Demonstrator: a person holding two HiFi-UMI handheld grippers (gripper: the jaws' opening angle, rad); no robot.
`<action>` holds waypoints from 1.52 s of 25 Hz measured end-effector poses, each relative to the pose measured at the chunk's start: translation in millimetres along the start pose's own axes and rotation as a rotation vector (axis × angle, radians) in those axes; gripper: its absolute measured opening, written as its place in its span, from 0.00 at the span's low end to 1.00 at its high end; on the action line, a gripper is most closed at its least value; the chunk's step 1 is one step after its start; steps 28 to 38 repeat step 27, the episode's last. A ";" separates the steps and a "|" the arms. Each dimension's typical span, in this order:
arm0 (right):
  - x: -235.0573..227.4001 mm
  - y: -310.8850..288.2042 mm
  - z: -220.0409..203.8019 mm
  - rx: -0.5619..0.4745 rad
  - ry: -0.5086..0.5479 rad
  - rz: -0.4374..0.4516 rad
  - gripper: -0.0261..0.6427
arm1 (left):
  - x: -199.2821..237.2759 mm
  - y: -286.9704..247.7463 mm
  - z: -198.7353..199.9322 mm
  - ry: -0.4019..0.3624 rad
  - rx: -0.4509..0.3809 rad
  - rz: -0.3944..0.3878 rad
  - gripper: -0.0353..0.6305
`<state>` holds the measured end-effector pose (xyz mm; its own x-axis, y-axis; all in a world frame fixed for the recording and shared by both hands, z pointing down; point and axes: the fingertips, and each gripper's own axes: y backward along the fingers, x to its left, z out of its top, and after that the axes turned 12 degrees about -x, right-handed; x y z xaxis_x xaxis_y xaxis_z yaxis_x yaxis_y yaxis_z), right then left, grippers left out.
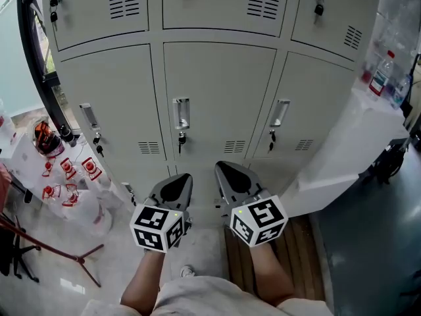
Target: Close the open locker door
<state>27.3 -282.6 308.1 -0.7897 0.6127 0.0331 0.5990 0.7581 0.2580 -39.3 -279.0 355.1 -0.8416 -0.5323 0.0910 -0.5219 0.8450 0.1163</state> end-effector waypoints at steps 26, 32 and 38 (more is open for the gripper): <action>2.8 53.5 7.9 0.026 0.012 0.005 0.05 | -42.0 13.7 9.8 -0.013 -0.026 0.005 0.06; 3.5 53.0 7.6 0.026 0.012 0.006 0.05 | -41.8 14.1 9.4 -0.013 -0.025 0.004 0.06; 3.5 53.0 7.6 0.026 0.012 0.006 0.05 | -41.8 14.1 9.4 -0.013 -0.025 0.004 0.06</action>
